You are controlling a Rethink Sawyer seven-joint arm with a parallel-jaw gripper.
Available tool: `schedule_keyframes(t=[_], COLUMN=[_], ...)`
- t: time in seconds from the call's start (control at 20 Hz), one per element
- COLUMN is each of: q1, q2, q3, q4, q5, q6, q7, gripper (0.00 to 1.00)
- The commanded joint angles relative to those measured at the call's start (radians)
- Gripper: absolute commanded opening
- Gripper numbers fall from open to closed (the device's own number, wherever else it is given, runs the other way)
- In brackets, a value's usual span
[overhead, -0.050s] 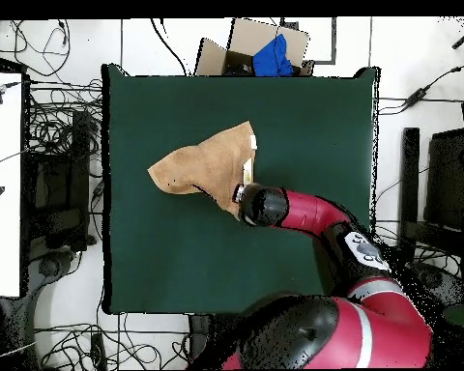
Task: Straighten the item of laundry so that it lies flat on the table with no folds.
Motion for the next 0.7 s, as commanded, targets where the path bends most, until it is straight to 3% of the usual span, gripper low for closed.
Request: schedule_keyframes(t=[0.05, 0.7], q1=[-0.133, -0.179], q2=[0.11, 0.09], q3=[-0.087, -0.059], q4=[-0.15, -0.168], q5=[-0.182, -0.299], q6=[-0.002, 0.034], q7=[-0.128, -0.13], gripper=[0.0, 0.0])
